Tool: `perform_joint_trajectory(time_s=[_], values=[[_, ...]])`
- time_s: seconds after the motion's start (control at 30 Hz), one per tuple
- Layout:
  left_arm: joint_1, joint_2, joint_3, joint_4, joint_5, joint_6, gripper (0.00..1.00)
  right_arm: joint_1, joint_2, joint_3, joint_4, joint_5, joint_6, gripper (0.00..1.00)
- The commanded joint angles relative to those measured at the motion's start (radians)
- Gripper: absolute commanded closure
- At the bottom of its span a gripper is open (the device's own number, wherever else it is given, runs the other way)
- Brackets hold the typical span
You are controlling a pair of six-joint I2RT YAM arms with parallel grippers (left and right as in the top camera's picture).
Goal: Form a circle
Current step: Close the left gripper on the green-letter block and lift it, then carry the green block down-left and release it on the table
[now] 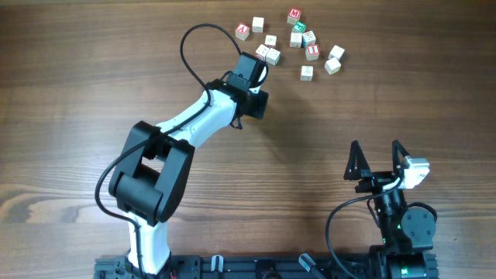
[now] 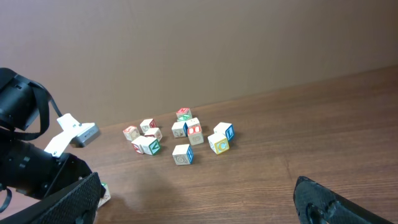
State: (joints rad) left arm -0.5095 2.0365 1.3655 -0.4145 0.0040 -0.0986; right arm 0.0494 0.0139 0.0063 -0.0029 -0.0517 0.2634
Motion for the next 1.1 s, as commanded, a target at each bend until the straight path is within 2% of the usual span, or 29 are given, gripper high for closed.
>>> perform_joint_trajectory(time_s=[0.0, 0.1, 0.33, 0.43, 0.6, 0.63, 0.67, 0.73, 0.77, 0.8, 0.87, 1.07], values=[[0.001, 0.006, -0.01, 0.005, -0.013, 0.039, 0.71, -0.003, 0.0, -0.001, 0.003, -0.009, 0.002, 0.0], [0.001, 0.004, -0.01, 0.004, -0.013, 0.039, 0.64, -0.003, 0.0, -0.001, 0.003, -0.009, 0.002, 0.0], [0.001, -0.042, -0.01, 0.003, 0.018, 0.039, 0.55, -0.003, 0.0, -0.001, 0.003, -0.008, 0.002, 0.0], [0.001, -0.082, -0.01, 0.003, 0.018, 0.038, 0.49, -0.003, 0.0, -0.001, 0.003, -0.009, 0.002, 0.0], [0.001, -0.293, -0.01, -0.022, 0.017, 0.035, 0.38, -0.003, 0.0, -0.001, 0.003, -0.009, 0.002, 0.0], [0.001, -0.357, -0.01, -0.039, 0.017, 0.035, 0.3, -0.003, 0.0, -0.001, 0.003, -0.009, 0.002, 0.0], [0.001, -0.398, -0.01, -0.054, 0.017, 0.035, 0.27, -0.003, 0.0, -0.001, 0.003, -0.009, 0.002, 0.0], [0.001, -0.497, -0.01, -0.122, 0.017, 0.035, 0.18, -0.003, 0.0, -0.001, 0.003, -0.009, 0.002, 0.0], [0.001, -0.536, -0.01, -0.158, 0.012, 0.035, 0.04, -0.003, 0.0, -0.001, 0.003, -0.009, 0.002, 0.0], [0.001, -0.594, -0.01, -0.217, -0.012, 0.035, 0.0, -0.003, 0.0, -0.001, 0.003, -0.009, 0.002, 0.0], [0.001, -0.682, -0.01, -0.33, -0.088, 0.001, 0.0, -0.003, 0.0, -0.001, 0.003, -0.009, 0.002, 0.0], [0.001, -0.887, -0.01, -0.726, -0.22, -0.238, 0.0, -0.003, 0.0, -0.001, 0.003, -0.009, 0.002, 0.0]])
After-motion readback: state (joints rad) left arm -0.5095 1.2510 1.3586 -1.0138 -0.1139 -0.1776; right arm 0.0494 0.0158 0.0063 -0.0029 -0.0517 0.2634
